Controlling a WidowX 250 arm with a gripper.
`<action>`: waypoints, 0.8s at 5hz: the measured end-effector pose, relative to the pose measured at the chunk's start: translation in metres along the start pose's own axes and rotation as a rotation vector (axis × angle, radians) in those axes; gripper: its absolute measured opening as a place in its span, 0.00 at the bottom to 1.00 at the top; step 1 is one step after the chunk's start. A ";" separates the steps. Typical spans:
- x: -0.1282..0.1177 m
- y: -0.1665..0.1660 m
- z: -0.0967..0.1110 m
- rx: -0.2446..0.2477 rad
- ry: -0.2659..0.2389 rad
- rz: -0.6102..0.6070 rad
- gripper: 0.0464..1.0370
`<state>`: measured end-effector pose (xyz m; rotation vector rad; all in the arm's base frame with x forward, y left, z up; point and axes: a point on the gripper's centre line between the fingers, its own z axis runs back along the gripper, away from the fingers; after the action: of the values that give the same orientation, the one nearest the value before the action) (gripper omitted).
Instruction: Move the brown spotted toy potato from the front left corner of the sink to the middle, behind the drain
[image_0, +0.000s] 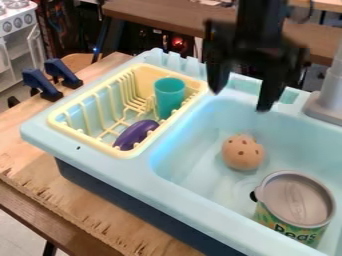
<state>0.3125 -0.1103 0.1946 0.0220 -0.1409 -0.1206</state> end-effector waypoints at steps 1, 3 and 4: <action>-0.016 0.004 0.031 -0.029 0.043 0.026 0.97; -0.016 0.005 0.031 -0.028 0.045 0.029 0.97; -0.016 0.005 0.031 -0.030 0.047 0.029 0.97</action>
<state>0.2928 -0.1037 0.2232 -0.0067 -0.0928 -0.0928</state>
